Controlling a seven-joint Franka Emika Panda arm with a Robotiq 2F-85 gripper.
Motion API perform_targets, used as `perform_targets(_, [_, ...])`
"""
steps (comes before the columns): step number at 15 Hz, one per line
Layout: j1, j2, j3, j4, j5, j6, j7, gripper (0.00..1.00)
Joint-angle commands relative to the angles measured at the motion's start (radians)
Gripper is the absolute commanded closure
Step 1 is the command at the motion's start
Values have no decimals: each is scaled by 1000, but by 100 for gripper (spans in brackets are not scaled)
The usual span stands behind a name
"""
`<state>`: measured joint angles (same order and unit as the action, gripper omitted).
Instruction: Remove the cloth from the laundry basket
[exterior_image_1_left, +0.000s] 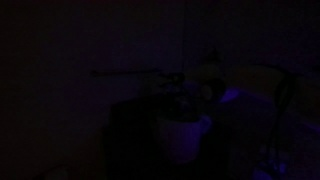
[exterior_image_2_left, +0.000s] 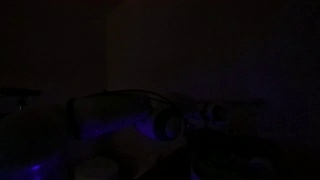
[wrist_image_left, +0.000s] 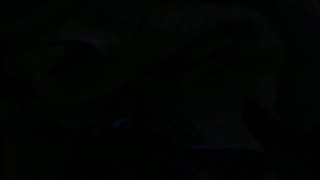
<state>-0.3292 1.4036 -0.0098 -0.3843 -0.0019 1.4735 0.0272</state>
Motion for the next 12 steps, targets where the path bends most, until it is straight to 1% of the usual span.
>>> perform_targets(1, [-5,-45,-30,-80,-12,1,87,0])
perform_targets(3, [-7,-36,-47,-86,-15,-1,116,0])
perform_targets(6, [-10,-28,-74,-103,-14,-54,168,0])
perform_targets(7, [-13,42,-88,19,-6,-132,183,0])
perform_targets(8, [-13,46,-96,16,-10,-174,185,0])
perform_targets(9, [-3,-15,-103,-112,-20,-155,193,0])
perform_targets(10, [3,-5,-113,-112,-25,-181,195,0])
perform_targets(11, [-1,71,-118,16,-23,-254,194,0])
perform_targets(12, [2,77,-124,18,-27,-282,192,0])
